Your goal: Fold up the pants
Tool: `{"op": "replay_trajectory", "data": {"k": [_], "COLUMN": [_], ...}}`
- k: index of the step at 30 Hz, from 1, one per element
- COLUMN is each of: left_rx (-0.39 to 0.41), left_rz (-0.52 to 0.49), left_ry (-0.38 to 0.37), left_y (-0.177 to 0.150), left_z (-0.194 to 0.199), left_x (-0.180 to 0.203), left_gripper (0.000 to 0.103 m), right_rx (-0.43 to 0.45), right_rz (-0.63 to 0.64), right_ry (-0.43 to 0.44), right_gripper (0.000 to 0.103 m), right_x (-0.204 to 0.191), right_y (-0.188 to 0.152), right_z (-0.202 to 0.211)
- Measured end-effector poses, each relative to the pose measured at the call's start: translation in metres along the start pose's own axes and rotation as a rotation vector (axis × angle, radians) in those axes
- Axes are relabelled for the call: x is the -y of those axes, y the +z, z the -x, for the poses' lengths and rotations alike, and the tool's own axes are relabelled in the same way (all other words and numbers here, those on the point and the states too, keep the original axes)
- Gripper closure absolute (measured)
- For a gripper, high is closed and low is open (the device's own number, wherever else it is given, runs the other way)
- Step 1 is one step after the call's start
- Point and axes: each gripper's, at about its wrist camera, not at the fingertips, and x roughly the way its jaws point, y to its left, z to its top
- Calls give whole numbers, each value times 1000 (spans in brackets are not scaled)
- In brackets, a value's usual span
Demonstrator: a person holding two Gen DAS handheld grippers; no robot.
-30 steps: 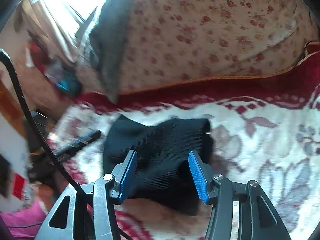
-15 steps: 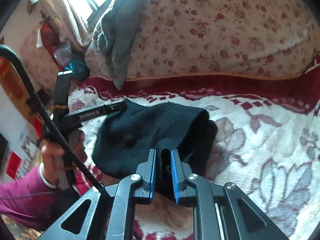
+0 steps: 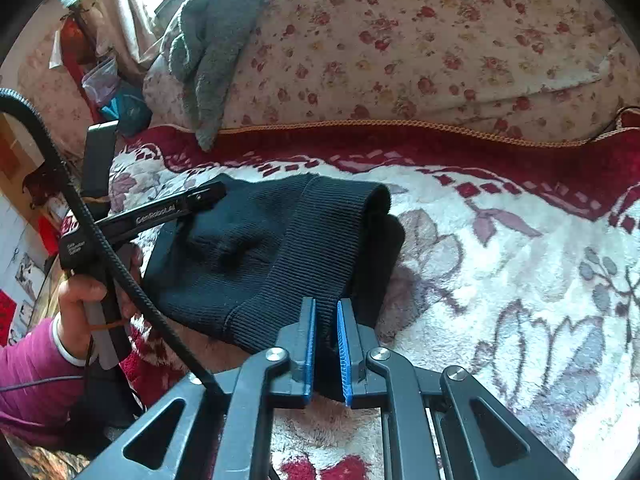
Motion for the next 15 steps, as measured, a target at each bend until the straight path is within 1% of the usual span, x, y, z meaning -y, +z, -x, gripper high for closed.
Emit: {"op": "replay_trajectory", "data": {"k": [3, 6, 7, 10, 13, 15], "left_rx": [6, 35, 49, 89, 105, 120], "left_rz": [10, -17, -27, -54, -63, -75], "left_ry": [-14, -3, 0, 9, 10, 18], "left_y": [-1, -4, -5, -11, -19, -24], "left_z": [13, 31, 37, 56, 67, 72], "left_x": [-1, 6, 8, 14, 17, 18], "left_gripper": [50, 50, 50, 50, 50, 50], "right_rx": [18, 39, 46, 77, 89, 93], "right_rz": [-8, 30, 33, 30, 29, 34], "right_ry": [-39, -73, -75, -104, -109, -122], "right_gripper": [90, 77, 71, 69, 68, 66], "right_x": [-5, -22, -27, -41, -52, -59], "right_y": [6, 14, 16, 22, 27, 27], "right_z": [11, 17, 17, 16, 8, 4]}}
